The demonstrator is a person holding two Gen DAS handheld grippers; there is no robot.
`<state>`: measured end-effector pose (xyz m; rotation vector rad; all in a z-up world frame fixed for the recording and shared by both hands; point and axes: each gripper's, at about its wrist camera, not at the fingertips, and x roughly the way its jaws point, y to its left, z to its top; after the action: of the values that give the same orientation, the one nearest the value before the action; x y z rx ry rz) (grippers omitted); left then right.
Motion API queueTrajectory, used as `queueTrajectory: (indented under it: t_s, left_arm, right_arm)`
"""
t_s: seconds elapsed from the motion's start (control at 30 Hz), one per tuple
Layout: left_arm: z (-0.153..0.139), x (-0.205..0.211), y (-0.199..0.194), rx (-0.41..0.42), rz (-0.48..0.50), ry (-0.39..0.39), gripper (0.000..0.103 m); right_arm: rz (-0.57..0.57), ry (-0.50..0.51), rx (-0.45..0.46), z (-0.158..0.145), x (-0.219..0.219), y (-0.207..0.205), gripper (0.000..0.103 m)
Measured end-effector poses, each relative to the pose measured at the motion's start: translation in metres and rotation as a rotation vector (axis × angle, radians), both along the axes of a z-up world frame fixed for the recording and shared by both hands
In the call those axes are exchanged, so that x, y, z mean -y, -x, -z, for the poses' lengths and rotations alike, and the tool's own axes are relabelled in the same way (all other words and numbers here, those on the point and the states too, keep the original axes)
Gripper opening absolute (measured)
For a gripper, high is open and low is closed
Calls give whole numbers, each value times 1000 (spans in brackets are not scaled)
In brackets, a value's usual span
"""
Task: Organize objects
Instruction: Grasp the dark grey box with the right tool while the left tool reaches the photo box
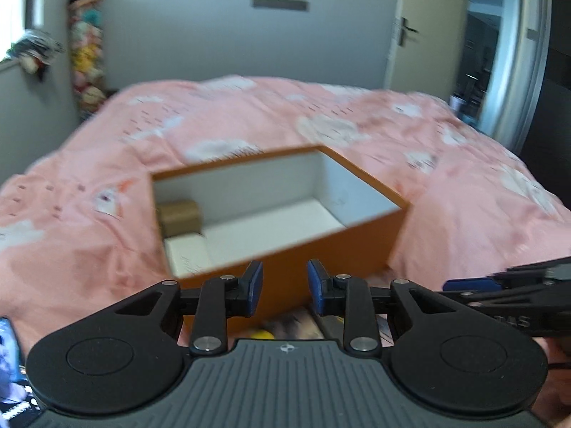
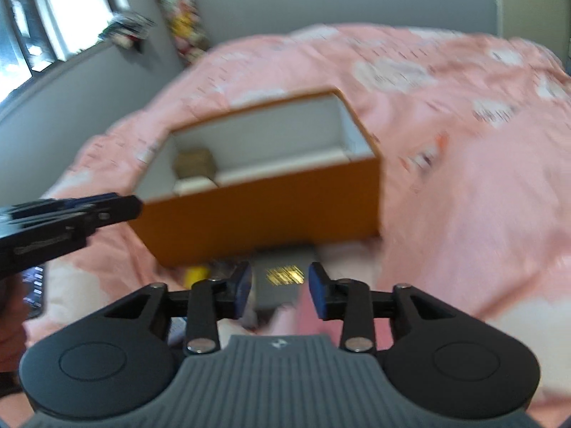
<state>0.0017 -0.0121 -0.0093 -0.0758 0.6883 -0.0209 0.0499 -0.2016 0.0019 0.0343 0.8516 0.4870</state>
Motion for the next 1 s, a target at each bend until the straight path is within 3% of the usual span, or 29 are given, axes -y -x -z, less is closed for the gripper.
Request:
queueTrajectory:
  t_s: [0.1,0.33,0.5,0.7,0.87,1.0]
  left_arm:
    - [7,8,-3,-55,82,37,33]
    - [31,31,-14,-186,190,23,33]
    - [40,39,-16,-243,233,10,33]
    - [43,34,-18,-280,179,9,33]
    - [47,13,-28,-323,91,44,34]
    - [56,0,-40,-375,21,65,39]
  right_arm:
    - [32,33,-45,8,9,0,44]
    - [-28,130,-143,28,10,7,46]
    - [-81,94,-185,33,8,11,48]
    - [-140,147,-167,36,-11,14,50]
    - [-136,126,-134,28,-10,-2,49]
    - [-165,102,-167,30,-21,-28,51]
